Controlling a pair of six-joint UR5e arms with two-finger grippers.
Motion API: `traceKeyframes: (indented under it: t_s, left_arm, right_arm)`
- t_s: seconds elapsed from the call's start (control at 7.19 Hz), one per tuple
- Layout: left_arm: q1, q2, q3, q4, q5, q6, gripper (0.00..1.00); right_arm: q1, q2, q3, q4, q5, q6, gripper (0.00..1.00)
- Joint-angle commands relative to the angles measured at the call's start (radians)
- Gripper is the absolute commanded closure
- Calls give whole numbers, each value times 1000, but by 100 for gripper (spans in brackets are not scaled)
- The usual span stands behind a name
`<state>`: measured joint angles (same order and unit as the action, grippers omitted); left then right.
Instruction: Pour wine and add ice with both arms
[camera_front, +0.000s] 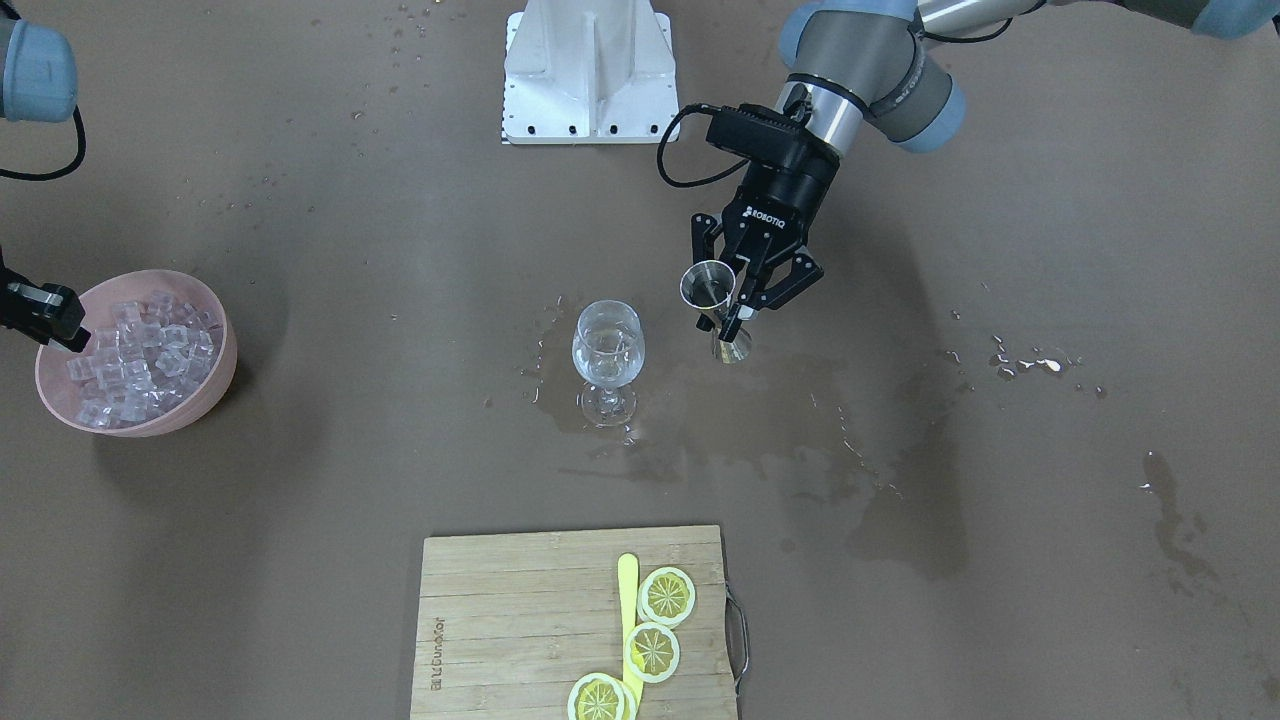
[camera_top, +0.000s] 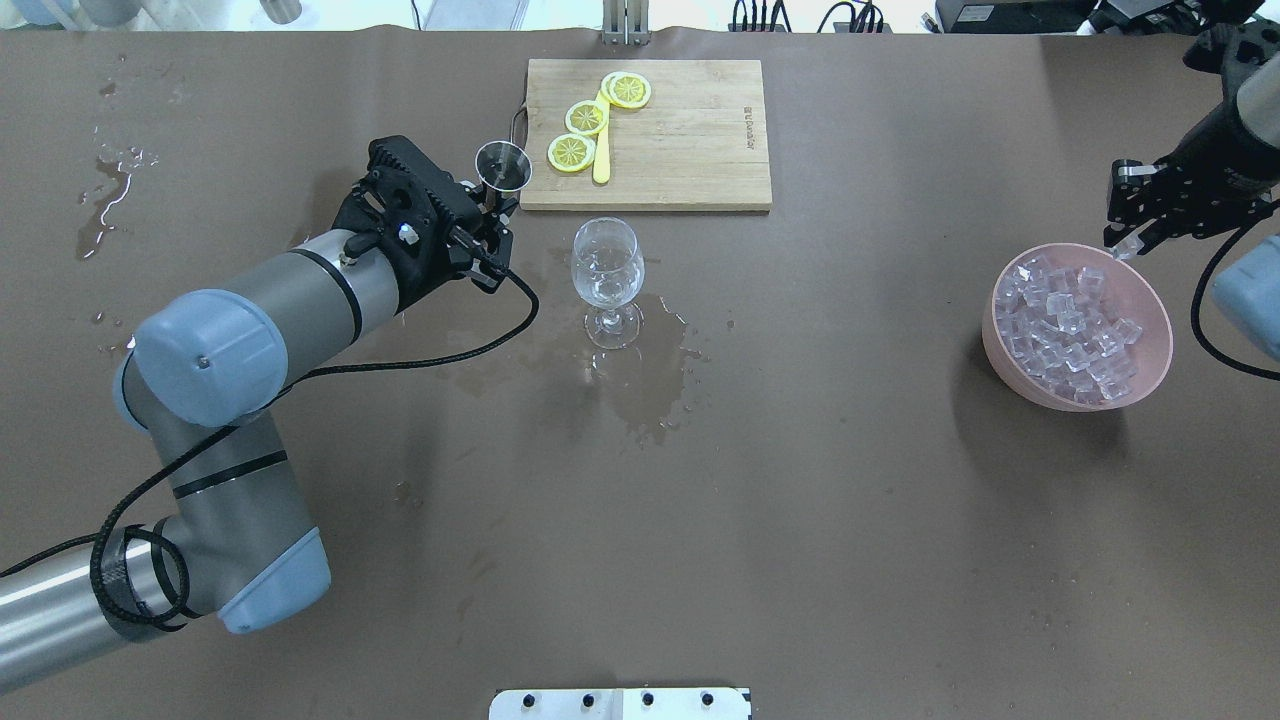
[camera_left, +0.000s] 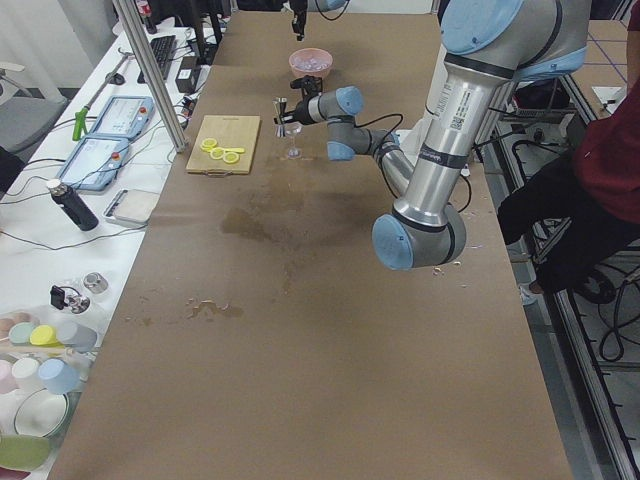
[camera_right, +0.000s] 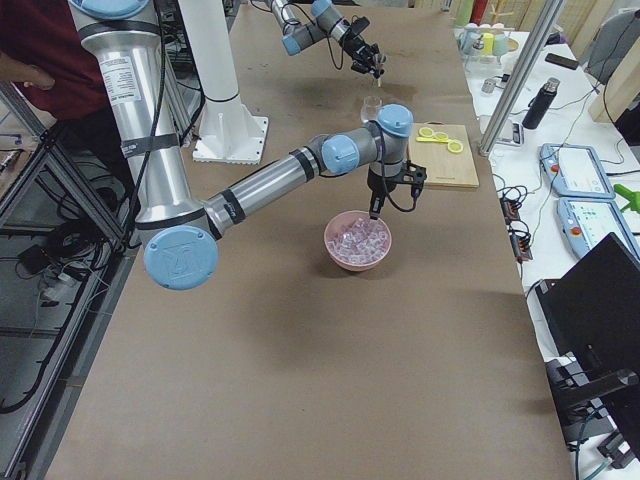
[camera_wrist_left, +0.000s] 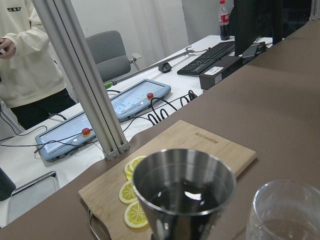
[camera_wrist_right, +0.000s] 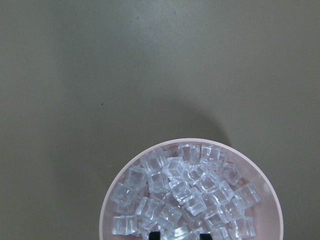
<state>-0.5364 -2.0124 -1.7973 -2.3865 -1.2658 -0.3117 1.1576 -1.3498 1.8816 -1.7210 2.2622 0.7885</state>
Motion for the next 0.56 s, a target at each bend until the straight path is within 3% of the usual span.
traceKeyframes:
  t_s: [0.0, 0.42]
  left_arm:
    - [3, -29, 3, 70, 25, 51, 100]
    - [7, -49, 6, 130, 63, 137, 100]
  right_arm:
    - [2, -5, 5, 0, -1, 0, 85]
    - [2, -6, 5, 0, -1, 0, 85]
